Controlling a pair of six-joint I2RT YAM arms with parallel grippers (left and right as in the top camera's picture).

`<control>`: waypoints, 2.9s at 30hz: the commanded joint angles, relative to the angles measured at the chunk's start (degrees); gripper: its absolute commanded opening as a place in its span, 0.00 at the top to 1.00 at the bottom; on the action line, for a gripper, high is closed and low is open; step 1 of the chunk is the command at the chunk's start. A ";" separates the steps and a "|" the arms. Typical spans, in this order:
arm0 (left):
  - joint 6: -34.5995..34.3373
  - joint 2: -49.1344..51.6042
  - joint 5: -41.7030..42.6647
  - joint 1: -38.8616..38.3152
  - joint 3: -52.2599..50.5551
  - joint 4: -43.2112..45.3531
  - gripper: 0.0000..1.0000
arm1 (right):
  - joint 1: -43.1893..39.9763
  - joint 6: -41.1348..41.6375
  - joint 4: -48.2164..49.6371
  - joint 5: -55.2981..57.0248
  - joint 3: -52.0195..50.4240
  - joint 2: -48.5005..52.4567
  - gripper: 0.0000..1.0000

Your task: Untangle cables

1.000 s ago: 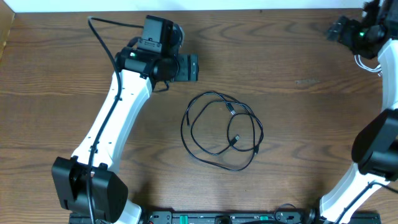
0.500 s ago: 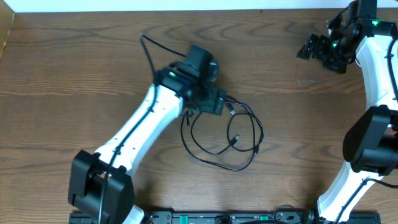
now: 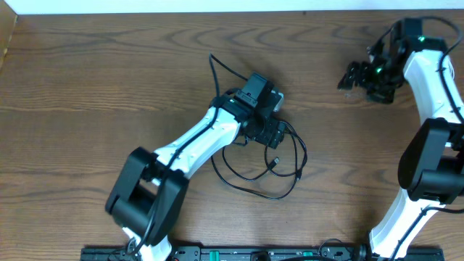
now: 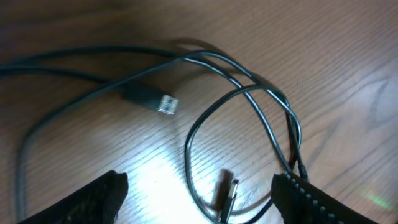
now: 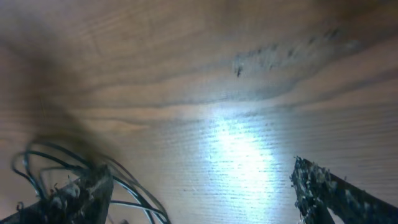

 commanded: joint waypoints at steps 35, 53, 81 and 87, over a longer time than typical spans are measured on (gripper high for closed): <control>0.94 6.69 -5.57 -5.11 -0.31 2.75 0.58 | 0.48 -0.33 7.32 -0.37 -10.80 0.15 0.05; 0.96 1.31 -13.35 -5.11 2.38 -4.09 0.44 | 0.48 -0.33 8.85 -0.15 -10.99 0.15 0.01; 0.98 8.66 -13.90 -5.07 2.75 0.02 0.93 | 0.48 -0.55 8.61 -0.17 -10.99 0.15 0.01; 0.98 1.62 -13.90 -5.07 6.62 -2.93 0.93 | 0.48 -0.52 8.66 -0.17 -10.99 0.15 0.01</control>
